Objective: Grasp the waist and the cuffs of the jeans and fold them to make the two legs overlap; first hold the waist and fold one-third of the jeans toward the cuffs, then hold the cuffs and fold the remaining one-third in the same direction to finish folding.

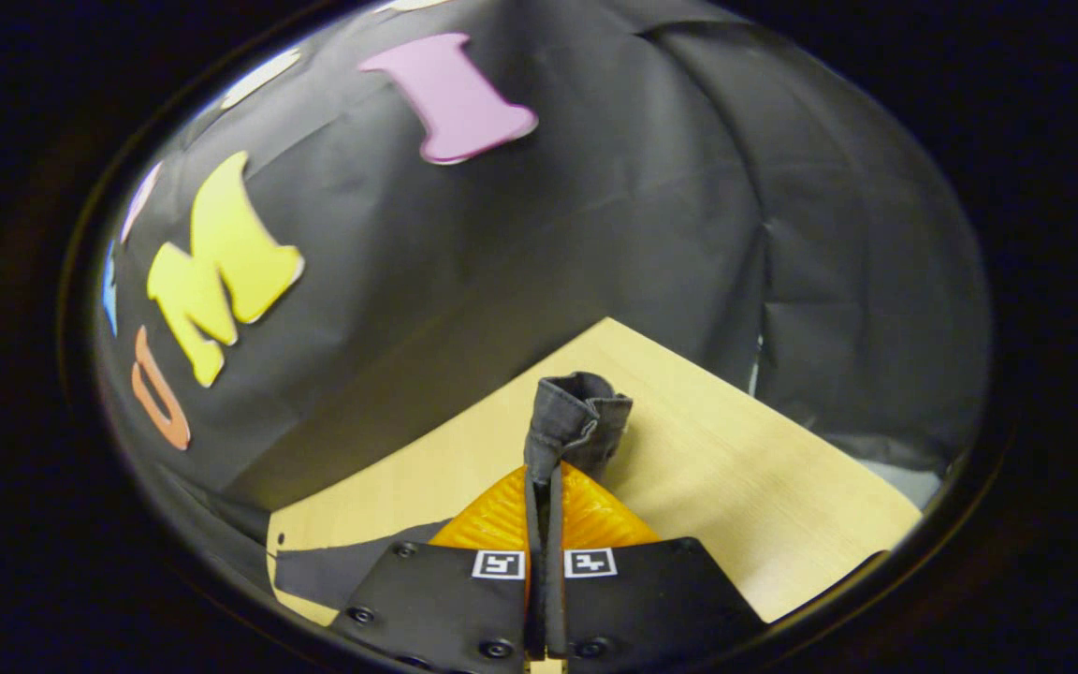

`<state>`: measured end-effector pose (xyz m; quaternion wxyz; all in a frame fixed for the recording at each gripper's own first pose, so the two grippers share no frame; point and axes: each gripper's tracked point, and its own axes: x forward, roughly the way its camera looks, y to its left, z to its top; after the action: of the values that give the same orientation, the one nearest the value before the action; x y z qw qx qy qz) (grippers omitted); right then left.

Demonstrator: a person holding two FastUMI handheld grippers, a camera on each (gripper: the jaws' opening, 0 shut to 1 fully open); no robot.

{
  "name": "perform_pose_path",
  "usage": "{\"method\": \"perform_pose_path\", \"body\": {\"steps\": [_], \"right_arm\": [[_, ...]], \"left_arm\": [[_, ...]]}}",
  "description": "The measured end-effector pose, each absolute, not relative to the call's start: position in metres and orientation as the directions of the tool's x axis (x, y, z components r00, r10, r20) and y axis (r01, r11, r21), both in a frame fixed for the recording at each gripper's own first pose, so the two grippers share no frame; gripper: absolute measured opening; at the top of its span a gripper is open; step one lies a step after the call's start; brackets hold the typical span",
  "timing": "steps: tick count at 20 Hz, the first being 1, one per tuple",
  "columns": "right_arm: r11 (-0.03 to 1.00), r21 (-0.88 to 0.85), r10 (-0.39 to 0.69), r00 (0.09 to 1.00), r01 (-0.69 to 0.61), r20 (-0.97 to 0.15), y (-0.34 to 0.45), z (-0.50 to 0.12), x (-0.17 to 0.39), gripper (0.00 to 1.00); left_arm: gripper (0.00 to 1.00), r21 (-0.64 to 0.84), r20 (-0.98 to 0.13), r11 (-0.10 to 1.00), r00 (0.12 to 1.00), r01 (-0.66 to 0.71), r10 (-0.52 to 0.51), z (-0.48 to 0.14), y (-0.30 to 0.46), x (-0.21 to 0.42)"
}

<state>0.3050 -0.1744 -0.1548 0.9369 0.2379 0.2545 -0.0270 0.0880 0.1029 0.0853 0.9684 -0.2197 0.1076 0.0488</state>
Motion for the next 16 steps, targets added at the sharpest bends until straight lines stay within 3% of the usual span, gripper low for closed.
{"method": "perform_pose_path", "body": {"steps": [7, 13, 14, 16], "right_arm": [[0.961, 0.266, 0.177, 0.909, -0.077, -0.377, -0.091, -0.107, 0.263, 0.01], [0.949, 0.161, 0.311, 0.890, -0.272, -0.333, -0.030, -0.091, 0.243, 0.05], [0.942, 0.165, 0.334, 0.881, -0.294, -0.336, -0.012, -0.095, 0.240, 0.00], [0.930, 0.166, 0.367, 0.862, -0.328, -0.351, 0.020, -0.109, 0.231, 0.00]], "left_arm": [[0.96, -0.388, -0.190, 0.909, 0.978, -0.155, 0.086, 0.096, 0.125, 0.065], [0.96, -0.354, -0.175, 0.923, 0.980, -0.153, 0.095, 0.098, 0.132, 0.052], [0.96, -0.358, -0.175, 0.921, 0.980, -0.156, 0.098, 0.097, 0.133, 0.051], [0.96, -0.359, -0.175, 0.919, 0.979, -0.162, 0.104, 0.097, 0.137, 0.046]]}}
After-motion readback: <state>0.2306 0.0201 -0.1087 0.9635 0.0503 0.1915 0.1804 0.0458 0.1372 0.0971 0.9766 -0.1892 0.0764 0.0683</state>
